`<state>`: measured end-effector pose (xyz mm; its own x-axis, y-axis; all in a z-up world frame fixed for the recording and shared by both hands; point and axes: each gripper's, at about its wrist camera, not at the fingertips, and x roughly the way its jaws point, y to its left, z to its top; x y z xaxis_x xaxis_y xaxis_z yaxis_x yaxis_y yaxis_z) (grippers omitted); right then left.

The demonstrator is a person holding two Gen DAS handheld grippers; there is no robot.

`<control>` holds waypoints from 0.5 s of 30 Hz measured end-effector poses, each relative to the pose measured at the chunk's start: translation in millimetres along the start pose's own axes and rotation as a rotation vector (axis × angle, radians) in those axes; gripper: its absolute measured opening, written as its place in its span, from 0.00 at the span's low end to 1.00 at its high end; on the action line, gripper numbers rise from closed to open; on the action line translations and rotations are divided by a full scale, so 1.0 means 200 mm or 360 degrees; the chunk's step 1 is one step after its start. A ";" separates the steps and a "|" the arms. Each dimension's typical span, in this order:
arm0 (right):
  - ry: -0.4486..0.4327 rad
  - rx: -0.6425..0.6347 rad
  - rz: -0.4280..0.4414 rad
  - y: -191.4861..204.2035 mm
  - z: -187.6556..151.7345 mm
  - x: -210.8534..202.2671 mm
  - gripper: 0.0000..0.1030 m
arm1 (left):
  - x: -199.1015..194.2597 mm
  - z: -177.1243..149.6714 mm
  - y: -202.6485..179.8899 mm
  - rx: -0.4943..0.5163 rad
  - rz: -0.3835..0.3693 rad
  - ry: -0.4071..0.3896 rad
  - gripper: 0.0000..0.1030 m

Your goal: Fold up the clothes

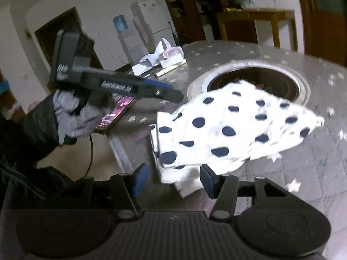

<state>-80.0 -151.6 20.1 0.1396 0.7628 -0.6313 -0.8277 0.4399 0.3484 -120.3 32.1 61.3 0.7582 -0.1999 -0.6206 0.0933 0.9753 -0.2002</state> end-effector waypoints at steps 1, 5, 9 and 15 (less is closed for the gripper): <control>0.0010 0.0041 0.0009 -0.01 -0.01 0.02 0.52 | 0.00 -0.01 0.00 0.0005 -0.0006 0.0015 0.57; 0.0044 0.0164 0.0015 -0.06 -0.03 0.09 0.52 | 0.00 -0.04 -0.03 0.0039 -0.0028 0.0052 0.52; -0.0009 0.0149 -0.0005 -0.07 -0.01 0.08 0.52 | -0.03 0.01 -0.09 0.0107 -0.0094 -0.0046 0.52; -0.0140 0.0089 -0.0312 -0.12 0.09 -0.03 0.52 | 0.08 0.01 -0.14 0.0137 -0.0152 -0.0014 0.47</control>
<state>-50.9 -159.6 27.5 0.3439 0.6976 -0.6286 -0.7489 0.6076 0.2645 -109.6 2.0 59.1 0.7487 -0.2920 -0.5952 0.2203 0.9563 -0.1921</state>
